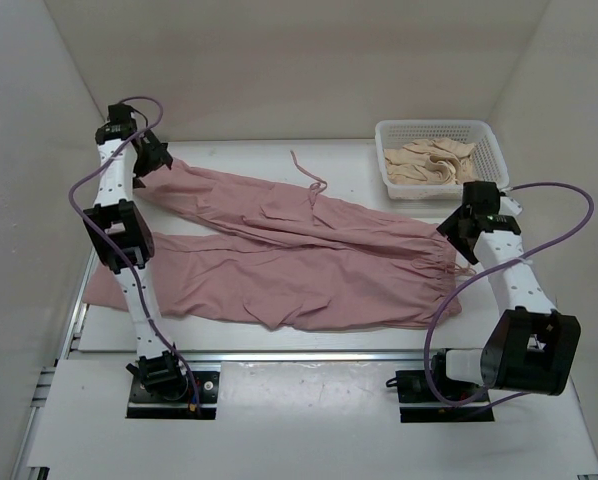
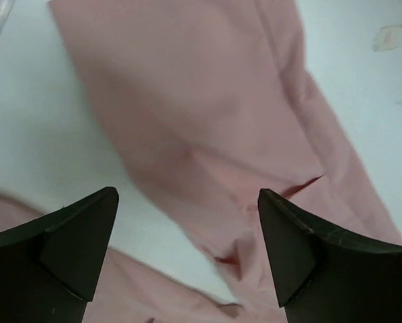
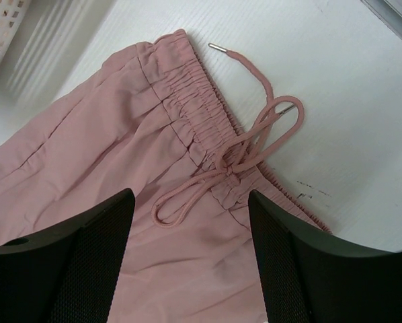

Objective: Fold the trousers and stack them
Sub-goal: Flatten the trousers out

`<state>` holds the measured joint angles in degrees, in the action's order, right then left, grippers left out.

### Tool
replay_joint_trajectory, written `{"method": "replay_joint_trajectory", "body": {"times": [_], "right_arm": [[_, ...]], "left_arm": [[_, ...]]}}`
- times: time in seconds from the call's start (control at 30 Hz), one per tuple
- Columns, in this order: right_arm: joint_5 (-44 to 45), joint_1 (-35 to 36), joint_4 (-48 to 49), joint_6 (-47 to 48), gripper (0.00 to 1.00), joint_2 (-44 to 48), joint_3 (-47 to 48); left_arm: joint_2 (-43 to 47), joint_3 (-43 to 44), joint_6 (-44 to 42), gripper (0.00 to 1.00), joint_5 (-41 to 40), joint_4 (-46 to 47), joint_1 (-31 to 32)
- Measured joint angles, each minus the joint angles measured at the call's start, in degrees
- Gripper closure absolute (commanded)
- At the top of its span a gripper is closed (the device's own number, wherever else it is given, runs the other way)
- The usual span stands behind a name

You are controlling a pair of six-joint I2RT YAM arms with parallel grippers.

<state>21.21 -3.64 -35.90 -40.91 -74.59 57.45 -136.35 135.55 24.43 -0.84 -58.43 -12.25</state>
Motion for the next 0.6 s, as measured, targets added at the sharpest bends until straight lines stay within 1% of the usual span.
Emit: {"method": "replay_joint_trajectory", "body": {"times": [0.03, 0.07, 0.13, 0.17, 0.2, 0.27, 0.33, 0.47, 0.6], "right_arm": [[0.00, 0.00, 0.02, 0.00, 0.26, 0.35, -0.24], [-0.02, 0.00, -0.02, 0.02, 0.26, 0.63, -0.37], [-0.02, 0.00, 0.04, 0.04, 0.26, 1.01, -0.70], [-0.02, 0.00, 0.04, 0.04, 0.26, 1.05, -0.81], [-0.02, 0.00, 0.07, 0.04, 0.26, 1.05, -0.90], [-0.26, 0.00, 0.00, 0.04, 0.26, 1.05, -1.05], [-0.46, 0.00, 0.04, 0.04, 0.26, 1.05, -1.07], [-0.70, 0.00, 0.04, 0.04, 0.26, 1.05, -1.07], [-0.83, 0.00, 0.04, 0.15, 0.26, 1.05, -1.07]], "left_arm": [[1.25, -2.01, 0.02, 0.12, -0.92, -0.20, 0.00], [2.82, -4.33, 0.07, 0.31, -2.05, -0.13, 0.00], [6.67, -9.18, 0.31, 0.55, -4.22, -0.24, 0.00], [8.85, -11.76, 0.09, 0.68, -5.22, 0.02, 0.00], [11.17, -14.25, -0.15, 0.90, -6.12, 0.31, -0.02], [14.60, -17.38, -0.68, 0.90, -7.10, 0.24, -0.02], [16.31, -18.69, -1.51, 0.90, -6.78, 0.76, -0.04], [15.23, -20.85, -1.95, 0.90, -4.70, 3.34, -0.04], [12.94, -26.97, -1.31, 0.90, -3.19, 5.11, -0.68]]}}
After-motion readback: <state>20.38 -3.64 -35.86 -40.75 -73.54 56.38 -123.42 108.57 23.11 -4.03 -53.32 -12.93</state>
